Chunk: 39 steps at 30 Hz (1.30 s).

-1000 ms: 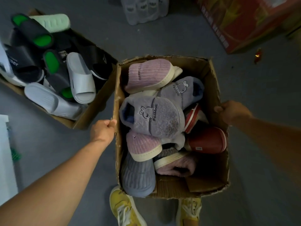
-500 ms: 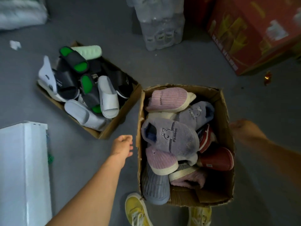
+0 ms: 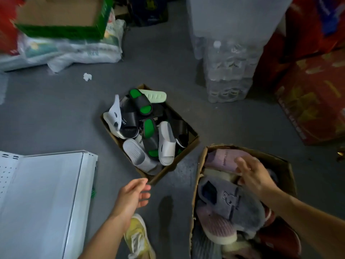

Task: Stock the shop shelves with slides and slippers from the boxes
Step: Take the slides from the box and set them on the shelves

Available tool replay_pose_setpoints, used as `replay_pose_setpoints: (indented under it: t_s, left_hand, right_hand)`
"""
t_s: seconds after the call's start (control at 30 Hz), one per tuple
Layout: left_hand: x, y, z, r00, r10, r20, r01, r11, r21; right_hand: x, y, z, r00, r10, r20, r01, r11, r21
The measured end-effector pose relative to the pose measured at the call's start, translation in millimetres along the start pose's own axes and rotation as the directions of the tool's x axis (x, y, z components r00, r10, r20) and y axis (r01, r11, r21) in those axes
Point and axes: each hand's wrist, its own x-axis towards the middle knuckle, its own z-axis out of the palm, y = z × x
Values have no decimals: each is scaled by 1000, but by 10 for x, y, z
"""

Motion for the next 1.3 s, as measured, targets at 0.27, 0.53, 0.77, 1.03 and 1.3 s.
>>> replay_pose_setpoints:
  t_s: [0.27, 0.53, 0.77, 1.03, 1.3]
  left_hand:
    - [940, 323, -835, 984, -174, 41, 173, 985, 12]
    - [1768, 998, -1452, 981, -138, 139, 131, 990, 58]
    - [2217, 1161, -1587, 972, -175, 154, 169, 984, 51]
    - [2698, 982, -1253, 945, -277, 176, 284, 959, -11]
    - [3247, 759, -840, 930, -314, 193, 334, 939, -80]
  right_hand:
    - [502, -545, 1159, 977, 195, 87, -197, 980, 22]
    - [959, -1357, 2349, 921, 368, 130, -373, 928, 13]
    - [1424, -1860, 2671, 936, 261, 235, -230, 961, -151]
    - [2202, -1586, 2882, 915, 204, 347, 1, 861, -508]
    - [2949, -1279, 3431, 774, 155, 613, 400, 632, -664]
